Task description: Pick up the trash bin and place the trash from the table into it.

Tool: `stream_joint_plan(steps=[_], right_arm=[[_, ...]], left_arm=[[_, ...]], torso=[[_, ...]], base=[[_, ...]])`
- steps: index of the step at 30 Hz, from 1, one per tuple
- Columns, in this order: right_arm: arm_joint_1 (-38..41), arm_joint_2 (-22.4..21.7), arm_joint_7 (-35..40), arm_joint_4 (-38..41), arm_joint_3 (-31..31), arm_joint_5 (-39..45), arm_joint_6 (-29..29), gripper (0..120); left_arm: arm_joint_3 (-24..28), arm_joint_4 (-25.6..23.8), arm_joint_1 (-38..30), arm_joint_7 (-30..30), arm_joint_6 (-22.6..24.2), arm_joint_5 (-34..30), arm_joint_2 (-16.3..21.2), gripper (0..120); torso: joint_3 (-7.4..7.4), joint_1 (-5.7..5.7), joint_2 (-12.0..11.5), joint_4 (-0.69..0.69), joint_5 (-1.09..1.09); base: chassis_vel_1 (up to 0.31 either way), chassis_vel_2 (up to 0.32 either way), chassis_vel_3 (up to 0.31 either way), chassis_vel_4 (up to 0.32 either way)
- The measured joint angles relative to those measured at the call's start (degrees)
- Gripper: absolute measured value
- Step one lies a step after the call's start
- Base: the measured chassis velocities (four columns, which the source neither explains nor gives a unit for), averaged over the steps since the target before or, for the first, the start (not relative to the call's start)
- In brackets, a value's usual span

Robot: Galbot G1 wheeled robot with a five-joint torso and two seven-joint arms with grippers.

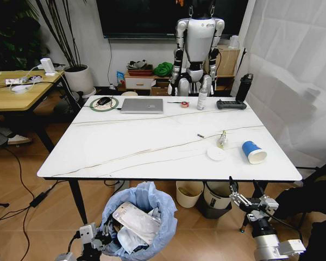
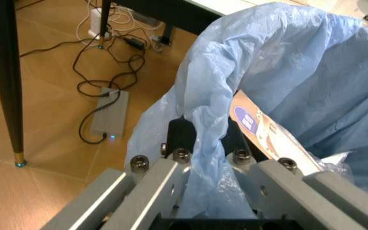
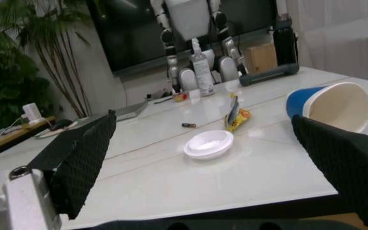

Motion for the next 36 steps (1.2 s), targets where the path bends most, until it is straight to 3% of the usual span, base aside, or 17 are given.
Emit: stream_joint_plan(steps=[36], right_arm=[[0.49, -1.70, -0.31, -0.63, 0.44, 1.05, 0.05, 100]], left_arm=[[0.76, 0.36, -0.36, -0.06, -0.01, 0.68, -1.08, 0]], torso=[[0.00, 0.00, 0.01, 0.00, -0.01]], base=[[-0.081, -0.078, 0.079, 0.078]])
